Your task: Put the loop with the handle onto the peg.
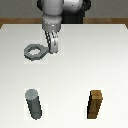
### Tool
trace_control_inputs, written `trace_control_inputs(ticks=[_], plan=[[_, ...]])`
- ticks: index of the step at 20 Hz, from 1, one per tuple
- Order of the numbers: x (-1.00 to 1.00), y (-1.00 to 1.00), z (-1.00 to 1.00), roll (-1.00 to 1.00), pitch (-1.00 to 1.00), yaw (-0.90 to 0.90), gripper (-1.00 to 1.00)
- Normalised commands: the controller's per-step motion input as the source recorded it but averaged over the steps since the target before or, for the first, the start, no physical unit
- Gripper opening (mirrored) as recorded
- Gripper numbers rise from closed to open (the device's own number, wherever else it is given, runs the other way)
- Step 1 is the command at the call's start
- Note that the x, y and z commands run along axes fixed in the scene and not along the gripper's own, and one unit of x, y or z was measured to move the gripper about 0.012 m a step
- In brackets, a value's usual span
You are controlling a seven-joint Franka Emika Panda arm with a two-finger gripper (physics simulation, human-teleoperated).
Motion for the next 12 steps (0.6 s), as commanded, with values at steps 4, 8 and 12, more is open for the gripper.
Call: trace_control_inputs(ticks=[4,8,12], plan=[[0.00,0.00,-0.25,0.00,0.00,0.00,1.00],[0.00,0.00,0.00,0.00,0.00,0.00,-1.00],[0.00,0.00,0.00,0.00,0.00,0.00,-1.00]])
